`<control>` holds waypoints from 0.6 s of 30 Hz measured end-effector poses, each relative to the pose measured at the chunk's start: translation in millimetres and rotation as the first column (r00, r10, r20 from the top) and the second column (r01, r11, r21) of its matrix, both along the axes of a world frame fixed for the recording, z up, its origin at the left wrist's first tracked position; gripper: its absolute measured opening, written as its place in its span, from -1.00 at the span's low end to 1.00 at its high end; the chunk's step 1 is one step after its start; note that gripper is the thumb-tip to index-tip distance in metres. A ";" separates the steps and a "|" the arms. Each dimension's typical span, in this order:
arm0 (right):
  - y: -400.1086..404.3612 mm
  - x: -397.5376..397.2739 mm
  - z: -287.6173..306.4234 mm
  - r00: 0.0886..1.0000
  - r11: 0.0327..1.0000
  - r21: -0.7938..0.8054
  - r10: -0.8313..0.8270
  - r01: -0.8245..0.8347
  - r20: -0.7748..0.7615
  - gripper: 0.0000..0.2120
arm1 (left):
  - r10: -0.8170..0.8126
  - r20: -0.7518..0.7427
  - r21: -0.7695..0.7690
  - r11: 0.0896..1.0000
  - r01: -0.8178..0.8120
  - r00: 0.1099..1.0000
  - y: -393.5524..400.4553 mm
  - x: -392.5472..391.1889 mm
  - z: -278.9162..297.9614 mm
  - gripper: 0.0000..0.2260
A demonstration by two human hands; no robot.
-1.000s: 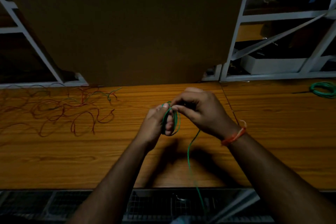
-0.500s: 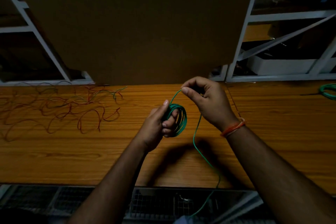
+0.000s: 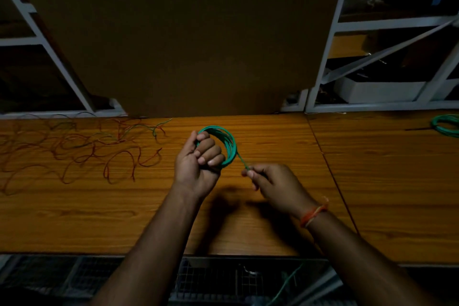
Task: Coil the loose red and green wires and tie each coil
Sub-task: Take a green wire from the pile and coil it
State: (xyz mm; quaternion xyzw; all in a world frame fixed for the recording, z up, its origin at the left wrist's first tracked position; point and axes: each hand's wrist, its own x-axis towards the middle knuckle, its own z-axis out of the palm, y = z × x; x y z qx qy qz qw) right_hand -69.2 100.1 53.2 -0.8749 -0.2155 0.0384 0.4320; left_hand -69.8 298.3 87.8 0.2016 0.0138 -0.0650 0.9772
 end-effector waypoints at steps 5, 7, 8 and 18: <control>-11.2 -17.4 -13.8 0.971 0.891 -0.424 0.221 -0.161 0.096 -0.78 | 0.189 -0.032 -0.085 0.978 -0.191 0.981 18.9 8.0 8.4 -0.67; -25.6 -22.3 -11.8 0.974 0.929 -0.342 0.190 -0.140 0.120 -0.80 | 0.277 -0.047 -0.072 0.957 -0.280 0.960 30.5 10.8 11.4 -0.67; -32.9 -25.5 -8.4 0.980 0.958 -0.265 0.150 -0.112 0.130 -0.85 | 0.311 -0.052 -0.067 0.947 -0.314 0.949 36.4 11.1 12.2 -0.67; -23.8 -22.5 36.9 0.883 0.963 -0.183 0.257 -0.199 0.394 -0.75 | 0.460 0.122 0.559 0.700 -0.444 0.879 13.1 -0.9 7.5 -0.69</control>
